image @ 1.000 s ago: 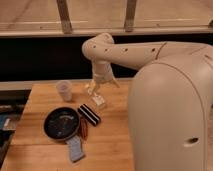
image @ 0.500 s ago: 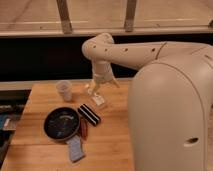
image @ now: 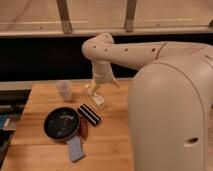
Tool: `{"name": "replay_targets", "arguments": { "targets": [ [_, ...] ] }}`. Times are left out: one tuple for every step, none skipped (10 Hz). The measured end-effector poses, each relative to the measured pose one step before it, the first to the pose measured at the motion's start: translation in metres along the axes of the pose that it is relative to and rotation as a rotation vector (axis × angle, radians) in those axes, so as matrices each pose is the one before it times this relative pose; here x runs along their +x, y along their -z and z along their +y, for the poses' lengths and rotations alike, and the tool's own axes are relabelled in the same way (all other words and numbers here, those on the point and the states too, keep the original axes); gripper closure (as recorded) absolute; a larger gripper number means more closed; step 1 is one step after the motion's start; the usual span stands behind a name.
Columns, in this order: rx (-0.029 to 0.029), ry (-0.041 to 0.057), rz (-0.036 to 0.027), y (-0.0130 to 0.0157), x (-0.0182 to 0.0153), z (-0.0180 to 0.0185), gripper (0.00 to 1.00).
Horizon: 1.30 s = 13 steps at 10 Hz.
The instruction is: Place the bottle in the ceramic bowl
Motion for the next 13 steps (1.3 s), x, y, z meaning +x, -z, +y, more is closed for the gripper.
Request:
{"name": "replay_targets", "arguments": {
  "targets": [
    [-0.00001,0.00005,0.00004,-0.00003,0.0,0.00003,0.2],
    [0.00002,-0.00002,0.00002,-0.00001,0.00001,-0.00003,0.2],
    [-0.00005,-0.00008,-0.00003,0.0,-0.00001,-0.00001,0.2],
    [0.00005,0.00002,-0.00002,0.00002,0.0,0.0,0.2],
    [0.00001,0.00002,0.00002,0.00001,0.00001,0.00001,0.2],
    [-0.00002,0.0,-0.00004,0.00001,-0.00002,0.00001,0.2],
    [0.0,-0.00004,0.00005,-0.00003,0.00001,-0.00002,0.2],
    [0.00072,0.00135,-0.00078,0.00004,0.00003,-0.00003,0.2],
    [0.00219,0.00764,-0.00598,0.0012,-0.00002,0.00099,0.2],
    [0.00604,0.02657,-0.01823,0.00409,-0.00138,0.00204,0.2],
    [0.00652,0.0317,-0.01729,0.0055,-0.00389,0.00326,0.2],
    [0.00721,0.04607,-0.0217,0.00473,-0.00882,0.00983,0.2],
    [-0.00102,0.06892,-0.03317,0.00217,-0.01709,0.01999,0.2]
  ]
}}
